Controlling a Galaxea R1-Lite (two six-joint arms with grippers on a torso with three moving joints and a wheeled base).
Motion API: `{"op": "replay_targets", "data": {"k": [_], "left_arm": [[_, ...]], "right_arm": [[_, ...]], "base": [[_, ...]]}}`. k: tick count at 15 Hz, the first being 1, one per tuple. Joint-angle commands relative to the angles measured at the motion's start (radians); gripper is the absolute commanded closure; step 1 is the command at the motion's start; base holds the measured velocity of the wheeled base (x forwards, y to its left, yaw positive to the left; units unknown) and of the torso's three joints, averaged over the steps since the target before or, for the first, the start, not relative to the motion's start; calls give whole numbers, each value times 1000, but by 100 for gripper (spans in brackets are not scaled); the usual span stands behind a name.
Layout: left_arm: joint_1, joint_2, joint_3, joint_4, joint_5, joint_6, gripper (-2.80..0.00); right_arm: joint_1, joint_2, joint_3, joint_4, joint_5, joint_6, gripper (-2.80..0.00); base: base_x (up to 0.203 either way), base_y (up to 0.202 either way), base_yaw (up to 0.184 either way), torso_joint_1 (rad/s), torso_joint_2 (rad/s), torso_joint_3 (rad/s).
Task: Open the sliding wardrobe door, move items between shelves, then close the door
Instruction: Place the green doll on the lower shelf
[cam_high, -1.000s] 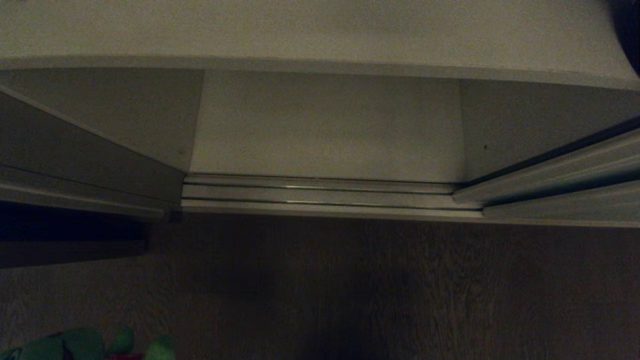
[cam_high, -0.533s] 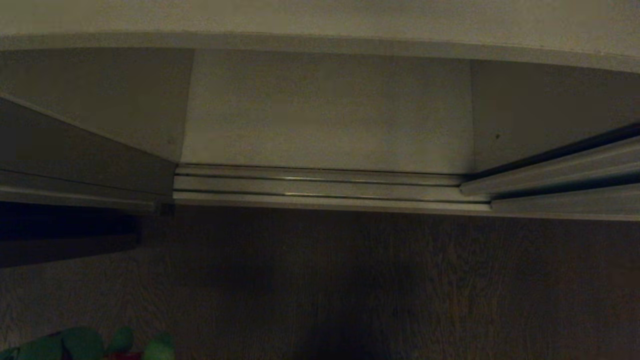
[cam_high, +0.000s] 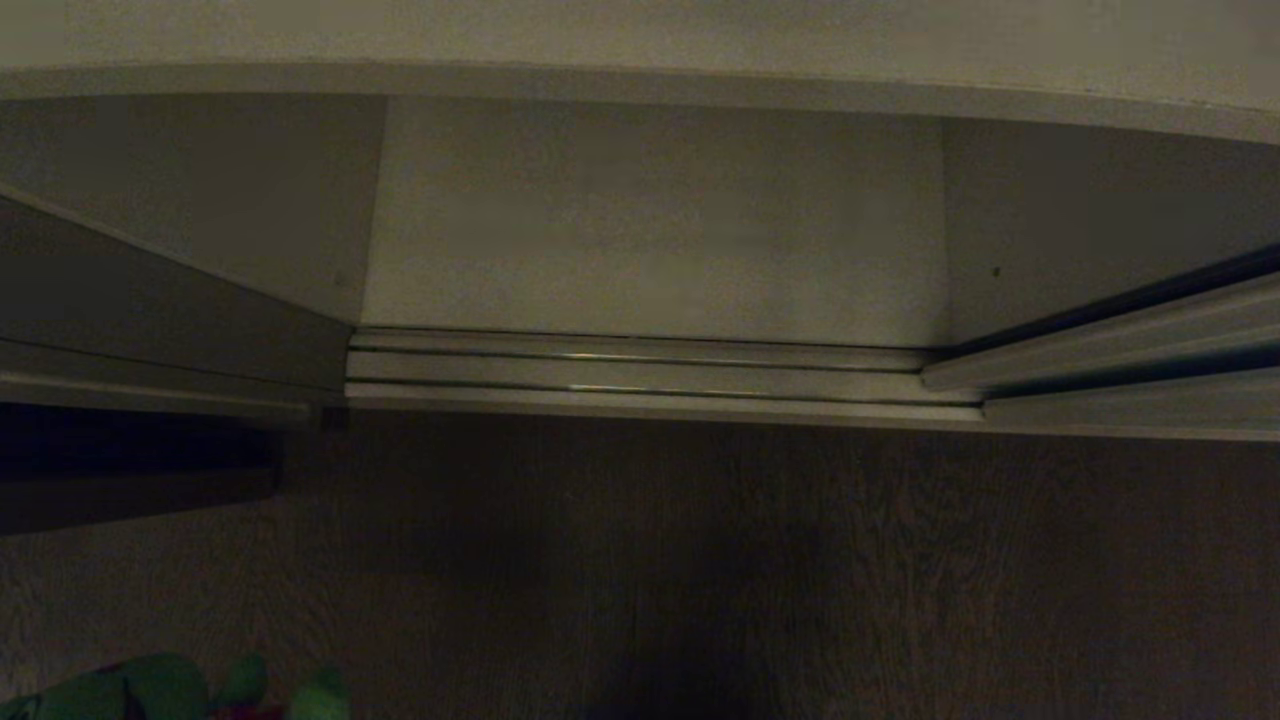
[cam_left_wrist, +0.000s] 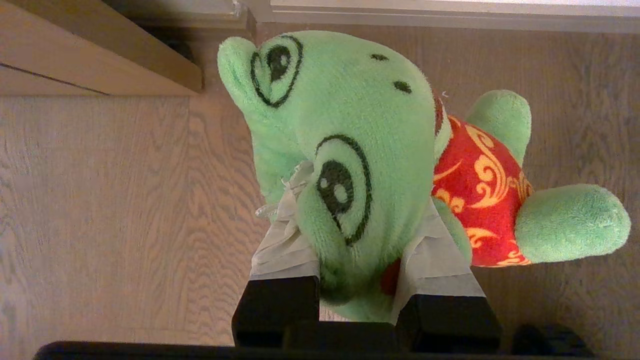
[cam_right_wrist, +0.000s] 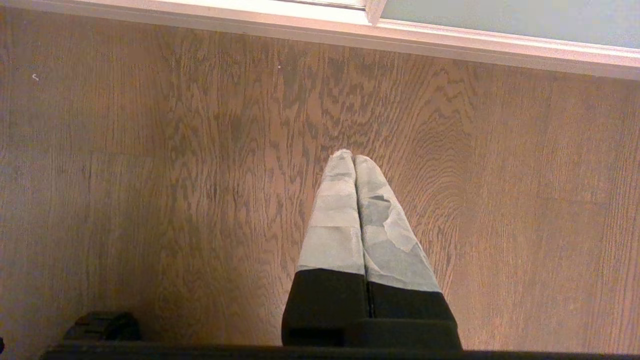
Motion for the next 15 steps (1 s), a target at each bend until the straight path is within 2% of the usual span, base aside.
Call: {"op": "replay_targets", "data": {"k": [1,4,7,12,15], "left_arm": [[0,1,2,-1,-2,-1,0],[0,3,-13,14,3,8,0],[1,78,-140,64,-14,30,0],[-7,595,-316,93,-105,52,0],[-19,949,-406,24,-173,63,0]], "right_arm": [[1,0,-1,0,1,0,0],[-1,0,0,0,1,0,0],[-1,0,-1,0,1,0,0],[-1,0,-1,0,1,0,0],[0,0,0,0,1,0,0]], "base": [[0,0,0,0,0,0],[0,0,0,0,0,0],[0,0,0,0,0,0],[0,0,0,0,0,0],[0,0,0,0,0,0]]}}
